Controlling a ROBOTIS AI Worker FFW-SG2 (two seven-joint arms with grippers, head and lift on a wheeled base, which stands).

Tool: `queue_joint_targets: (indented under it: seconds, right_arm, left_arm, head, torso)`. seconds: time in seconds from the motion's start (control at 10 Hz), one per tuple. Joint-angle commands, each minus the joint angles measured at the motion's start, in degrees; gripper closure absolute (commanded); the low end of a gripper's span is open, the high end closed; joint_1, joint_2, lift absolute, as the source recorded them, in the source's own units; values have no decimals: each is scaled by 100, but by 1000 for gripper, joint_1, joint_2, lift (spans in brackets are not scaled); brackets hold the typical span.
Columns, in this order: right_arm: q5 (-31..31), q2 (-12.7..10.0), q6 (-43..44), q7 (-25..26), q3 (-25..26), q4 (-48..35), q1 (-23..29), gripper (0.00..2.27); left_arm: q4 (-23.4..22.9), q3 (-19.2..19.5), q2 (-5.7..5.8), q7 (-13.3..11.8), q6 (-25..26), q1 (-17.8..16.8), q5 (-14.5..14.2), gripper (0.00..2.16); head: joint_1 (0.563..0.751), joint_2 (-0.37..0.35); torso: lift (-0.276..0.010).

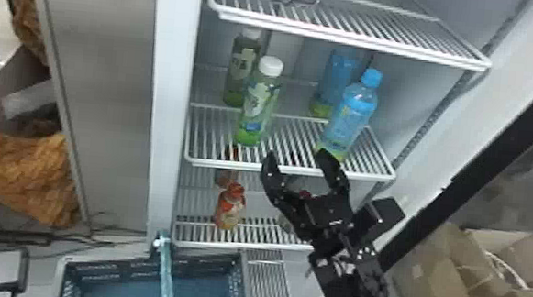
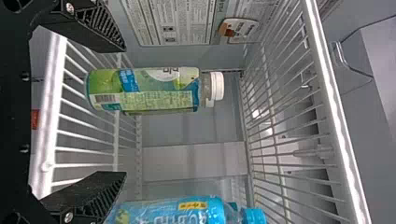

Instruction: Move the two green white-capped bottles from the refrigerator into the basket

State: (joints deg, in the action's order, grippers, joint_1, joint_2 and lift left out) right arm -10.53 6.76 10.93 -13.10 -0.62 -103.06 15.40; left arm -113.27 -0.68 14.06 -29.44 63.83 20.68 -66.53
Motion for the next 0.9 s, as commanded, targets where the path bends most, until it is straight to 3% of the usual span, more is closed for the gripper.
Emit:
queue_joint_targets:
  seconds: [0.0,0.8]
  right_arm:
    - [70,27,-24,-35,-75,231,-345,93]
    - [185,80,-319,-158,-383,1102,-1512,67]
  left_arm:
    - [0,-1,0,0,-13,-1,-8,1190]
    - [0,-23,9,0,-13,-43,4,1190]
  head:
    - [695,-275]
    - [695,-216]
  torso:
    - [-4]
    - [-4]
